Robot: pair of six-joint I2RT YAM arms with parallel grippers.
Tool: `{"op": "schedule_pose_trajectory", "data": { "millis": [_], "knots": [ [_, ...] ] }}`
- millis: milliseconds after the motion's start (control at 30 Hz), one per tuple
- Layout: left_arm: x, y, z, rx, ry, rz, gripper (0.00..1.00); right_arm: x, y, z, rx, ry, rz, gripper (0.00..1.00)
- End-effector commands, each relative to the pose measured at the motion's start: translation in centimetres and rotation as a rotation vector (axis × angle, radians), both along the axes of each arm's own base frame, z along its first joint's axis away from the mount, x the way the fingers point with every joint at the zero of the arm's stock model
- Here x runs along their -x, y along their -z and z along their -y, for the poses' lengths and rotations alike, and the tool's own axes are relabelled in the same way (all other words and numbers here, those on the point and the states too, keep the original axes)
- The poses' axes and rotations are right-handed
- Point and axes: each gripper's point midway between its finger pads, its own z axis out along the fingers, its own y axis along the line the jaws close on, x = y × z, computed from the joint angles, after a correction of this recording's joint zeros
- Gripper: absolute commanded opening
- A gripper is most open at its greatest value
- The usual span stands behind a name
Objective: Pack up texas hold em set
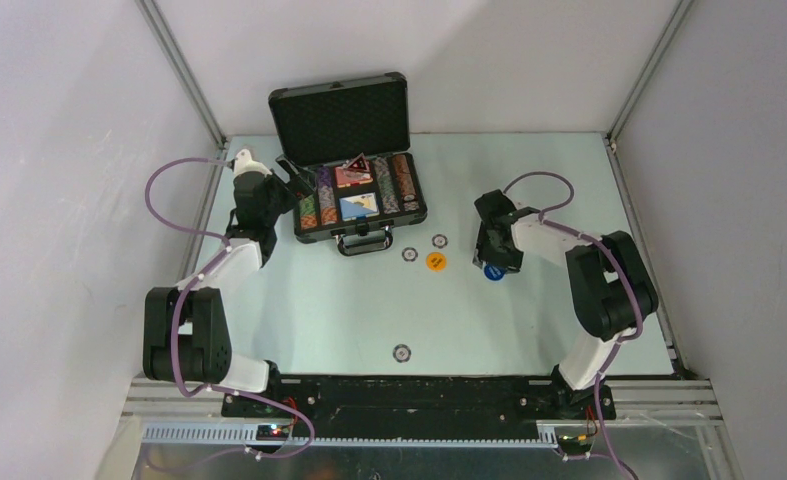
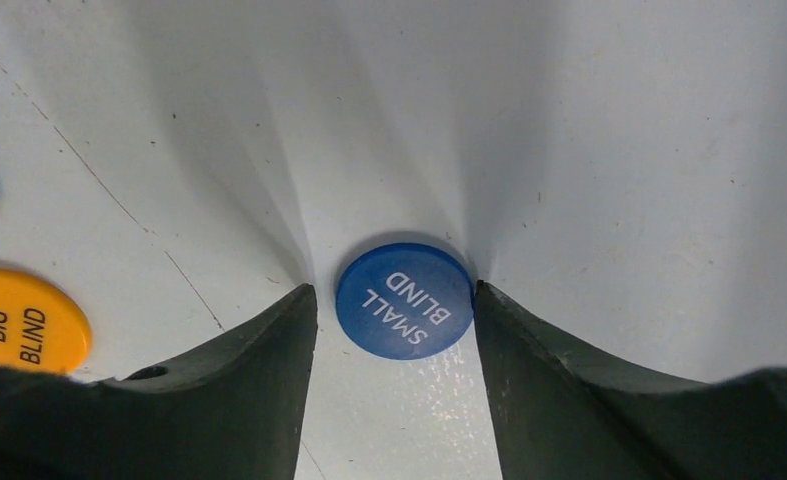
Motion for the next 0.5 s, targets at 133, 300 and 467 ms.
{"op": "schedule_pose_trajectory", "data": {
  "millis": [133, 300, 467],
  "knots": [
    [-1.0, -2.5, 0.4, -0.005, 0.022, 0.062, 1.00, 1.1, 0.8, 0.2, 0.015, -0.012, -0.035, 0.52],
    [-1.0, -2.5, 0.4, -0.003, 0.023, 0.062, 1.00, 1.5, 0.5, -1.2, 0.007, -0.057, -0.024, 0.49],
    [-1.0, -2.4, 0.4, -0.003, 0.024, 0.061, 1.00, 1.4, 0.5, -3.6, -0.031, -0.094, -0.015, 0.49]
  ]
}}
